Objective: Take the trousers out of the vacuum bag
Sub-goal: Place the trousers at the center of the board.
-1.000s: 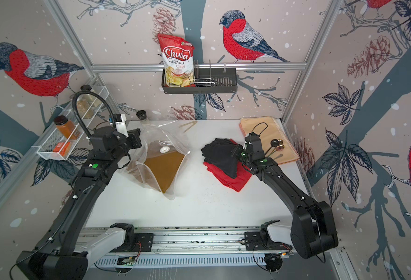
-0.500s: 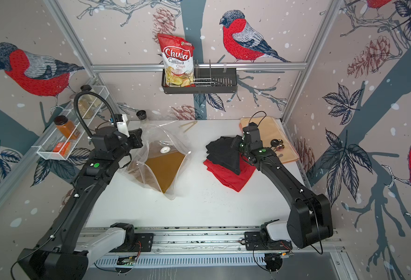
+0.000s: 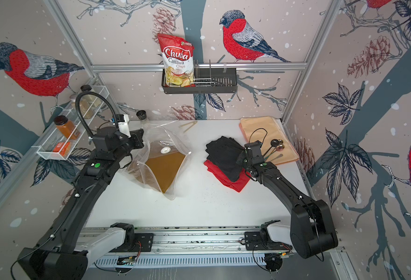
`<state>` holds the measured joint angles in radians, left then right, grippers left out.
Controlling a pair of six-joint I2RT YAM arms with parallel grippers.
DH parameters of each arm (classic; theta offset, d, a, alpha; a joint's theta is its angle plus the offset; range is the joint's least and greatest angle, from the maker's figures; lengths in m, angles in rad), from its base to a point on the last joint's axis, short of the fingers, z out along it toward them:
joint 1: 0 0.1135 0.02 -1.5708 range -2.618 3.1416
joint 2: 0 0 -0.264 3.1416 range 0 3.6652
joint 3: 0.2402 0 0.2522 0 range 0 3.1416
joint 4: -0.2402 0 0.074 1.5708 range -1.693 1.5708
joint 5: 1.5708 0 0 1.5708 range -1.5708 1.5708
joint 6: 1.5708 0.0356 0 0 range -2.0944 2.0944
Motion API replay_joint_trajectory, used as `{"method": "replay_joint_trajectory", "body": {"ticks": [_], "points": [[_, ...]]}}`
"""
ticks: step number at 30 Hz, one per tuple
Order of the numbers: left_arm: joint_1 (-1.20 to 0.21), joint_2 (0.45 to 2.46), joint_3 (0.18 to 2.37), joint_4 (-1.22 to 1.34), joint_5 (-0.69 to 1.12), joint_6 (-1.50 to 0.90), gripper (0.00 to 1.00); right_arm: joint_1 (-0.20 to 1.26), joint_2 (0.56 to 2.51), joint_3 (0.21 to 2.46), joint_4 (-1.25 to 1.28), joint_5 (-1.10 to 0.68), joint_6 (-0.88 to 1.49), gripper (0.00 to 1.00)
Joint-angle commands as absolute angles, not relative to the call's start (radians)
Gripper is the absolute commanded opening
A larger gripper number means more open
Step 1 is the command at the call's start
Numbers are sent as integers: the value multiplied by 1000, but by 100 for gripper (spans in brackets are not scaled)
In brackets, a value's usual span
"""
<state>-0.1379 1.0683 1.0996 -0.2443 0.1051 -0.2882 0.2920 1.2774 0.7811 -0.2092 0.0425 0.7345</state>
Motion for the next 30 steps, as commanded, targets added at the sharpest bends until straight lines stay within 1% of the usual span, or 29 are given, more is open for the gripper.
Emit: {"method": "replay_joint_trajectory", "body": {"ticks": [1, 2, 4, 7, 9, 13, 15, 20, 24, 30], "points": [[-141, 1069, 1099, -199, 112, -275, 0, 255, 1275, 779, -191, 83, 730, 13], [-143, 1069, 1097, -201, 112, -275, 0, 248, 1280, 783, -189, 73, 725, 18], [-147, 1070, 1098, -200, 110, -275, 0, 242, 1286, 793, -183, 53, 713, 39], [-154, 1070, 1098, -200, 107, -273, 0, 250, 1271, 777, -154, 12, 700, 57], [-158, 1072, 1099, -201, 104, -272, 0, 263, 1257, 754, -126, -17, 684, 66], [-167, 1081, 1102, -201, 101, -271, 0, 314, 1186, 699, -92, -52, 657, 96], [-172, 1084, 1106, -201, 100, -270, 0, 338, 1168, 676, -88, -52, 646, 100], [-184, 1093, 1116, -207, 94, -264, 0, 389, 1140, 623, -86, -40, 671, 99], [-193, 1094, 1124, -212, 87, -262, 0, 461, 1134, 592, -107, 34, 696, 99], [-204, 1095, 1130, -222, 80, -257, 0, 546, 1128, 514, -58, 101, 721, 99]]}}
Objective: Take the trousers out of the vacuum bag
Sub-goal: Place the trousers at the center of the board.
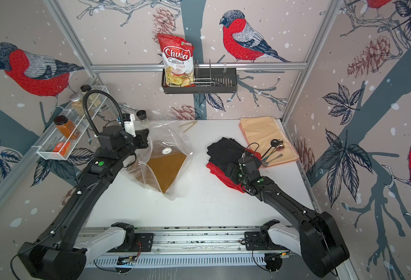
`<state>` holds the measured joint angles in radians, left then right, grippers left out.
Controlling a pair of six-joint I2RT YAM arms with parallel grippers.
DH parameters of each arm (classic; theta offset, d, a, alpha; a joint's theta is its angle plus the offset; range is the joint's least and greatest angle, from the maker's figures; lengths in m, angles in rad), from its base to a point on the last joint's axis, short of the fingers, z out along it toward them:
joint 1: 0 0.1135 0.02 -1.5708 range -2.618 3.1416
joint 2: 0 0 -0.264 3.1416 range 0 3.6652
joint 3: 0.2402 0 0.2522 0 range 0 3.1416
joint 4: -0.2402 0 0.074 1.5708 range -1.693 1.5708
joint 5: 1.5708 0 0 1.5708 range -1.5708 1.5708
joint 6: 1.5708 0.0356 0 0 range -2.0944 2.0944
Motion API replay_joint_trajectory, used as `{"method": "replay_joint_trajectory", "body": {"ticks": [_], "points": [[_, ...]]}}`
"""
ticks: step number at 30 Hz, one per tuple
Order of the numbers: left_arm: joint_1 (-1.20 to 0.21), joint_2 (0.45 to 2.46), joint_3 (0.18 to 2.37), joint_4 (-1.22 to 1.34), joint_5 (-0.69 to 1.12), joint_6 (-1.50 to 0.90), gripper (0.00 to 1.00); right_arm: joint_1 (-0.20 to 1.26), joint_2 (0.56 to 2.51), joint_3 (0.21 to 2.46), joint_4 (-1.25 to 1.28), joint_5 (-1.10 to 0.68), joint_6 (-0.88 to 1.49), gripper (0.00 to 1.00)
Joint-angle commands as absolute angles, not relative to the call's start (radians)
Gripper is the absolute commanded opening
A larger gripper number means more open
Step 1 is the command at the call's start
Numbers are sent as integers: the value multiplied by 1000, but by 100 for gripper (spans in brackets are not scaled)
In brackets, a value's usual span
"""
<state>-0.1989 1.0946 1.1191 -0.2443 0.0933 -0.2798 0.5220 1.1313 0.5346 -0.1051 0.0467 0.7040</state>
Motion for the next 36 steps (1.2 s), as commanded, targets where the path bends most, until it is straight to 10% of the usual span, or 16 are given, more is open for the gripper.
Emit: {"method": "replay_joint_trajectory", "body": {"ticks": [1, 8, 19, 34, 36], "points": [[-205, 1095, 1132, -223, 79, -256, 0, 556, 1130, 505, -48, 111, 721, 99], [-215, 1094, 1132, -221, 74, -258, 0, 571, 1214, 528, -39, 135, 705, 90], [-219, 1087, 1125, -215, 66, -257, 0, 491, 1170, 680, -47, -61, 731, 0], [-221, 1109, 1102, -174, 97, -263, 0, 408, 991, 599, -119, -245, 921, 0], [-222, 1109, 1098, -174, 97, -262, 0, 408, 992, 568, -149, -223, 914, 16]]}}
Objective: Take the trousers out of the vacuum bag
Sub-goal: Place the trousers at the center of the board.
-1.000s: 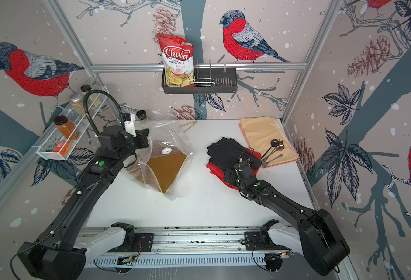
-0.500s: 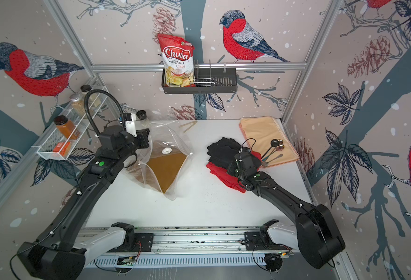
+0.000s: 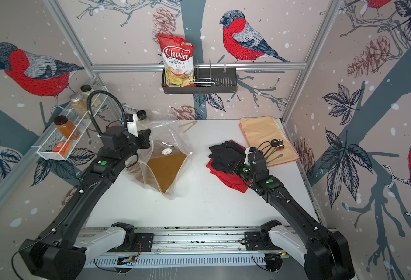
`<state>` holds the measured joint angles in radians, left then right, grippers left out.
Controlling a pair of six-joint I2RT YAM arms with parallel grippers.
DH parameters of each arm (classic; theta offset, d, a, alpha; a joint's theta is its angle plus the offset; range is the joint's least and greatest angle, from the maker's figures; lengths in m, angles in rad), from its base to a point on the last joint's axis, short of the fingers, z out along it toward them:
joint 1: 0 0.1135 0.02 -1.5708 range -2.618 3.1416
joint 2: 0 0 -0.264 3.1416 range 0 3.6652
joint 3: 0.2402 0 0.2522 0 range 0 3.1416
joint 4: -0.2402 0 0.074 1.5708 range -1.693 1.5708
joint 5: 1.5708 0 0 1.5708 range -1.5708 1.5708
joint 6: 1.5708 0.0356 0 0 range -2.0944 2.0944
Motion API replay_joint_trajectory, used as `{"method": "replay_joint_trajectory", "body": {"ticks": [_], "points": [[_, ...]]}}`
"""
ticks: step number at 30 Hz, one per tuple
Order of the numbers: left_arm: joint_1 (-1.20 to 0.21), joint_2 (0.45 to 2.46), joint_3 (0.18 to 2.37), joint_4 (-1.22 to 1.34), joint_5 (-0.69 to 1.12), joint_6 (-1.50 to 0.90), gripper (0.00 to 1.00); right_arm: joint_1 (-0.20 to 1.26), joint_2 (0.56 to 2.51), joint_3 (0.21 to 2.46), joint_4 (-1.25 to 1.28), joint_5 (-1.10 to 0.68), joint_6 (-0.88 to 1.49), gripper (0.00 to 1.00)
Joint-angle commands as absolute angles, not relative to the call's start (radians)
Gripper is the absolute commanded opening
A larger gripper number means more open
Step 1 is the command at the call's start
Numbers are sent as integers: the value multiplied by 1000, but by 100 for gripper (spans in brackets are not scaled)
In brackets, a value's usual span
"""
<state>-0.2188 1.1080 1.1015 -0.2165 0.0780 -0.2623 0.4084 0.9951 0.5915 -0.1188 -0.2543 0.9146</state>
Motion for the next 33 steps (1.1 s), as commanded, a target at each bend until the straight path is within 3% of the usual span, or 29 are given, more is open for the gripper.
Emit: {"method": "replay_joint_trajectory", "body": {"ticks": [1, 3, 6, 20, 30, 33], "points": [[-222, 1108, 1099, -174, 97, -261, 0, 409, 992, 556, -149, -228, 914, 24], [-222, 1106, 1099, -175, 97, -261, 0, 421, 1002, 534, -159, -232, 920, 49], [-221, 1110, 1104, -175, 101, -258, 0, 465, 1006, 534, -212, -171, 923, 56], [-238, 1147, 1119, -172, 112, -253, 0, 767, 976, 723, -516, 244, 973, 67], [-241, 1159, 1137, -175, 122, -242, 0, 782, 886, 814, -602, 378, 1021, 72], [-240, 1164, 1139, -170, 128, -244, 0, 765, 858, 811, -602, 432, 1038, 81]]}}
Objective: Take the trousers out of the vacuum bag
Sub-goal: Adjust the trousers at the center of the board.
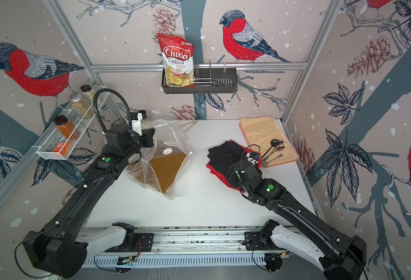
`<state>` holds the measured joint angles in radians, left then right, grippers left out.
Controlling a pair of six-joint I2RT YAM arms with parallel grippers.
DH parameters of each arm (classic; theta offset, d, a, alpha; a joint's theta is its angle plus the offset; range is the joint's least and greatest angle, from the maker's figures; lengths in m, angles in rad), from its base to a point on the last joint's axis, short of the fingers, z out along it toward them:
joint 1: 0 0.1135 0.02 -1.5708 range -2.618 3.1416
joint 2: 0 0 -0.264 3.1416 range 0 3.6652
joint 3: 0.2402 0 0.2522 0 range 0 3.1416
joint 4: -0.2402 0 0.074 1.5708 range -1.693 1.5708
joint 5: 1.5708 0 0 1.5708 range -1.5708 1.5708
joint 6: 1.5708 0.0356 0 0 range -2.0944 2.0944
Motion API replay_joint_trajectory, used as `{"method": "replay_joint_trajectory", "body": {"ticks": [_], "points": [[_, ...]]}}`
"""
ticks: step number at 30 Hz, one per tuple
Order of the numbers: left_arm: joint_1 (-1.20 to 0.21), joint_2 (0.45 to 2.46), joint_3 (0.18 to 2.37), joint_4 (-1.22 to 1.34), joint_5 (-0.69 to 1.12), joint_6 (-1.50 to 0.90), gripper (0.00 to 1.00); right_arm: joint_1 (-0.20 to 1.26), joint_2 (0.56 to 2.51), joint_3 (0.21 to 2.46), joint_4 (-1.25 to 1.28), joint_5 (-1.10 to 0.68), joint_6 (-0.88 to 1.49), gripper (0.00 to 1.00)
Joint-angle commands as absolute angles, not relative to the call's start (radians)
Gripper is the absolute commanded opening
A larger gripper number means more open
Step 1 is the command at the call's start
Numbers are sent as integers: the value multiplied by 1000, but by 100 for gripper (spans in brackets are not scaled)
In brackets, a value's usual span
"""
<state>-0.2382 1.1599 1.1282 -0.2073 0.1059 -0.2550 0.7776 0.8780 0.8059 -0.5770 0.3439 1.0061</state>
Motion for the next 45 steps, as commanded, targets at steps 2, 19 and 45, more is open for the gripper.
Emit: {"method": "replay_joint_trajectory", "body": {"ticks": [2, 19, 45], "points": [[-241, 1164, 1138, -170, 132, -242, 0, 727, 833, 816, -597, 405, 1028, 81], [-242, 1166, 1123, -143, 150, -242, 0, 226, 952, 583, -340, 65, 908, 83], [-242, 1167, 1114, -155, 149, -241, 0, 42, 1146, 425, -15, -132, 943, 83]]}}
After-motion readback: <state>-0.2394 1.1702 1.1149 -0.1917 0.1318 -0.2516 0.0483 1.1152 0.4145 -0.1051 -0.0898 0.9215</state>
